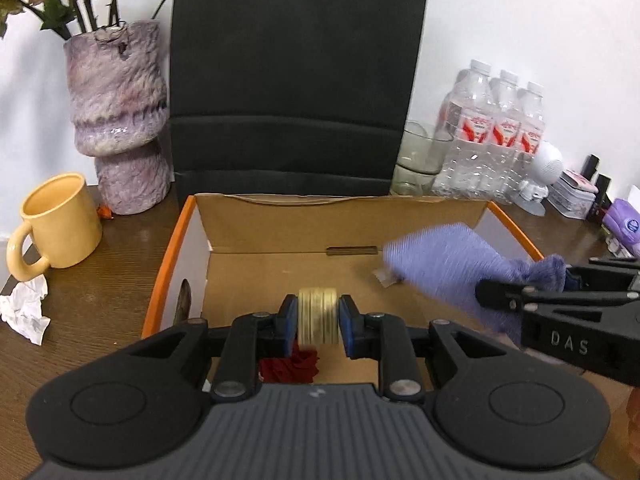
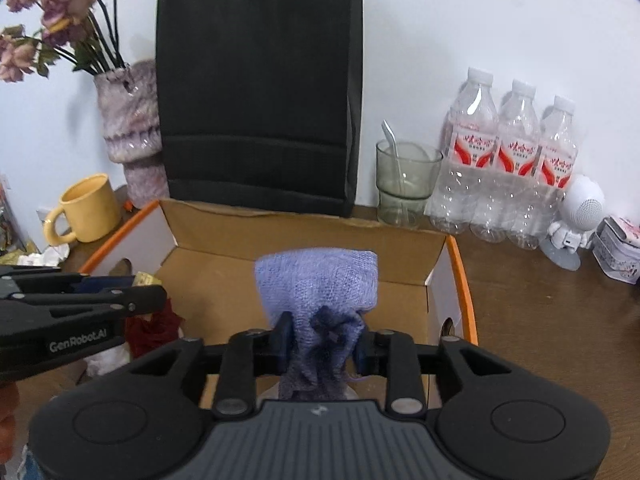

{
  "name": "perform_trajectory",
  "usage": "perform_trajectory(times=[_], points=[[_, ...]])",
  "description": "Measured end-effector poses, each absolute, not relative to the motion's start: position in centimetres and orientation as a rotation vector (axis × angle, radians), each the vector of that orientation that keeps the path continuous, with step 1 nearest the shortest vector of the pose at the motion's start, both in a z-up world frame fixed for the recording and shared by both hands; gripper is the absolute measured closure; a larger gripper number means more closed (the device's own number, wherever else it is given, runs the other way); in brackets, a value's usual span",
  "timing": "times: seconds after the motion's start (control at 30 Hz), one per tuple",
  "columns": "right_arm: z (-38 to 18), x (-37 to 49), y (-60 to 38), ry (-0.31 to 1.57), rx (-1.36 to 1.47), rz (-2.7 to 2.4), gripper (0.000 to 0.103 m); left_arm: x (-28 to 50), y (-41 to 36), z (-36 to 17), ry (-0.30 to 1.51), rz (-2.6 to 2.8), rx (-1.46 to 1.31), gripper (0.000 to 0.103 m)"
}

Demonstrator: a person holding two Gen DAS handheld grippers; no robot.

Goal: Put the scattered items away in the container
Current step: 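Carry the pouch and snack into the box and open both tools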

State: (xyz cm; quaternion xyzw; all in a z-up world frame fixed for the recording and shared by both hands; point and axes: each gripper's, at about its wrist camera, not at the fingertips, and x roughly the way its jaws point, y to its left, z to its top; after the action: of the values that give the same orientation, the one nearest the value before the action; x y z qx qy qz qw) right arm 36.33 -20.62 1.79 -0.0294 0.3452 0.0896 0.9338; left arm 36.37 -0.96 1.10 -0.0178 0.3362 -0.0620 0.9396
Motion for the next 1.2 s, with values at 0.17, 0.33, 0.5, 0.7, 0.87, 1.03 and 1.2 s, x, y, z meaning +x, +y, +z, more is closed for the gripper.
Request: perform_trajectory(times=[0.17,0.33,0.5,0.7,0.87,1.03,1.2], points=[[1.9,36.1,-20.5,0.7,-0.072,0.189,0.015,35.9,-0.5,1.9,0.644,-0.034,-0.015,0.005],[2.5,35.7,-21.1,0.695,-0.045,0.178,0.0,35.7,0.2,2.2,0.646,-0.032,-0.029,0.0],[2.7,35.5,-21.0,0.698,-0.047,0.178,0.0,35.4,0.0,2.2,0.645,-0.036,-0.021,0.0],[2.9,35.4,-21.1,0.7,-0.045,0.171,0.0,35.0,0.0,2.3,0.644,-0.042,-0.018,0.0],[3.3,34.7,-21.0,0.697,-0.044,0.169,0.0,34.3,0.1,2.9,0.639,-0.041,-0.019,0.0],[4.3,33.3,-21.0,0.682,-0.044,0.168,0.0,32.8,0.4,4.1,0.619,-0.04,-0.024,0.0],[5.8,31.4,-21.1,0.657,-0.044,0.165,0.0,30.7,0.5,5.5,0.599,-0.044,-0.017,0.0]])
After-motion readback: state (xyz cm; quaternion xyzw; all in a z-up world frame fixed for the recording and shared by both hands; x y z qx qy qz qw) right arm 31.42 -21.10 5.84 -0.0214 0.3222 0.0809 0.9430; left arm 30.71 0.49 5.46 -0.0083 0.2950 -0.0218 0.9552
